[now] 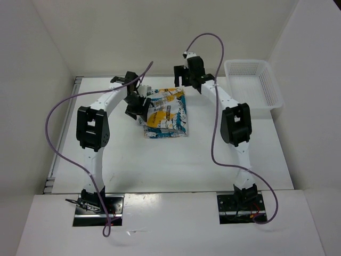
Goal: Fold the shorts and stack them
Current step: Fold the shorts
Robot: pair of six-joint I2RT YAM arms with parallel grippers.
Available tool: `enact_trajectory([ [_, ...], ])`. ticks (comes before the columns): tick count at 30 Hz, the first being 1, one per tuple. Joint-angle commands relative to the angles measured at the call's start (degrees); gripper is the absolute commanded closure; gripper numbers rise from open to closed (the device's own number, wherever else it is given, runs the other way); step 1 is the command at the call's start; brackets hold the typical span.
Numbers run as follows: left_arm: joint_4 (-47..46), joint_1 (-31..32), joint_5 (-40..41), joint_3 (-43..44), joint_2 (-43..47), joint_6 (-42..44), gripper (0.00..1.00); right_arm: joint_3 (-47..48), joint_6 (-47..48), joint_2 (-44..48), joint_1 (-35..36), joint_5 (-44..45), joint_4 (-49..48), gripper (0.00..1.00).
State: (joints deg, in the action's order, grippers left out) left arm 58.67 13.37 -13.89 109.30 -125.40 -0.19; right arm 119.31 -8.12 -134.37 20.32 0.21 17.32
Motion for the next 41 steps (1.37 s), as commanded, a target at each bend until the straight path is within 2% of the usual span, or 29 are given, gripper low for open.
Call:
enact_trajectory([
  [1,-5.3,-3.9,-4.8,-1.0,8.0,0.2,0.30,-1.2,9.4,13.1,-0.7,-0.7,2.0,0.08],
  [2,-6.8,-6.1,-4.8,-2.1,11.2,0.2,0.29,-2.3,11.2,14.7,-1.2,-0.7,2.9,0.03],
  [4,-11.0,-8.9,-4.0,-5.6,14.6,0.2,0.27,-7.7,16.0,20.7,-1.9,-0.7,5.4,0.01],
  [5,-12.3,-12.5,-3.5,-6.8,17.9,0.2,0.25,-10.0,16.8,22.9,-3.1,0.1,5.4,0.00],
  [9,-16.6,-21.5,-5.1,-13.6,25.1,0.2,0.18,-26.4,20.9,35.1,-6.6,2.7,7.1,0.00],
  [12,-19.1,-25.4,-5.1,-18.7,30.2,0.2,0.14,-34.9,24.8,44.0,-7.7,4.7,10.3,0.00],
  [15,-22.2,-27.0,-5.1,-27.5,35.9,0.2,0.05,-41.8,21.6,51.3,-7.7,11.9,12.8,0.00],
  [20,-25.2,-30.1,-7.5,-35.7,41.5,0.2,0.00,-50.2,17.8,62.8,-8.4,17.2,14.5,0.00],
  [25,-25.7,-31.4,-6.3,-38.5,44.8,0.2,0.00,-55.0,16.1,70.0,-11.4,16.7,15.7,0.00],
  [30,-25.7,-31.4,-6.3,-39.1,46.6,0.2,0.00,-58.5,15.5,75.1,-11.4,16.7,16.3,0.00],
  [41,-26.2,-31.4,-7.4,-39.7,48.8,0.2,0.00,-60.1,15.5,77.5,-12.5,16.1,16.3,0.00],
])
